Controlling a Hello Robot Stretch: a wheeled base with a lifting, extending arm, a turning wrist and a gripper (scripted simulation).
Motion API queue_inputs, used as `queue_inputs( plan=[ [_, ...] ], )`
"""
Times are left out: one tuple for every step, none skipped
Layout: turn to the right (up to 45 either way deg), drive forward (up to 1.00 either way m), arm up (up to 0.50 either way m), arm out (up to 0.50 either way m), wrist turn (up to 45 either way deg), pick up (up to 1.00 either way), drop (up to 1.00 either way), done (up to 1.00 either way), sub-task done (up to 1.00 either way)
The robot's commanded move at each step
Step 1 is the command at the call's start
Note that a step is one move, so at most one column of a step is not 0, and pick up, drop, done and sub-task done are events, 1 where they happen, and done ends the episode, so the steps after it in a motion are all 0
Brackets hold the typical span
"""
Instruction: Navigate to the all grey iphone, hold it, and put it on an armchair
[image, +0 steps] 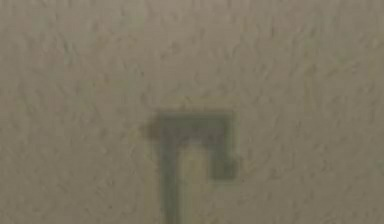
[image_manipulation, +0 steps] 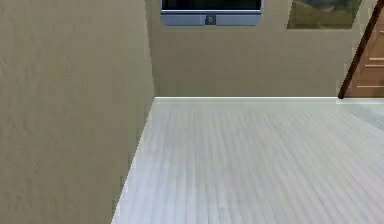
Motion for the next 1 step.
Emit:
queue_inputs(
  plan=[
    [-45.0, 0.0, 0.0, 0.0, 0.0, 0.0, 0.0, 0.0, 0.0]
  ],
)
